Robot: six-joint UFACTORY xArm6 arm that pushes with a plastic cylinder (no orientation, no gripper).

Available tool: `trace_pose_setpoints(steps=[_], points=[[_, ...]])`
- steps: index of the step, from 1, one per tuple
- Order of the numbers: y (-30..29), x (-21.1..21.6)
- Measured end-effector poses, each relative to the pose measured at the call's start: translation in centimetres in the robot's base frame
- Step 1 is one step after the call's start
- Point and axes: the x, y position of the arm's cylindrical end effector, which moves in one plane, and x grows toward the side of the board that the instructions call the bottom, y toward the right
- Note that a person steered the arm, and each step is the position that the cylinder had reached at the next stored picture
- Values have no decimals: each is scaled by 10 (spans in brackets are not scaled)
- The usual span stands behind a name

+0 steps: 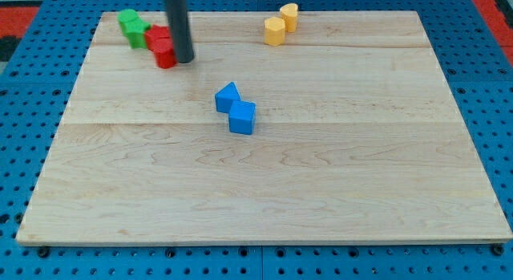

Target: Place the blue cube to the bottom right of yellow hexagon

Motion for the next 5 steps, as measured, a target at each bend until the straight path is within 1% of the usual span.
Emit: trace_pose_setpoints(steps=[1, 2, 3, 4, 5], points=[[-9, 14], [-13, 46], [0, 114], [69, 150], [123, 154]])
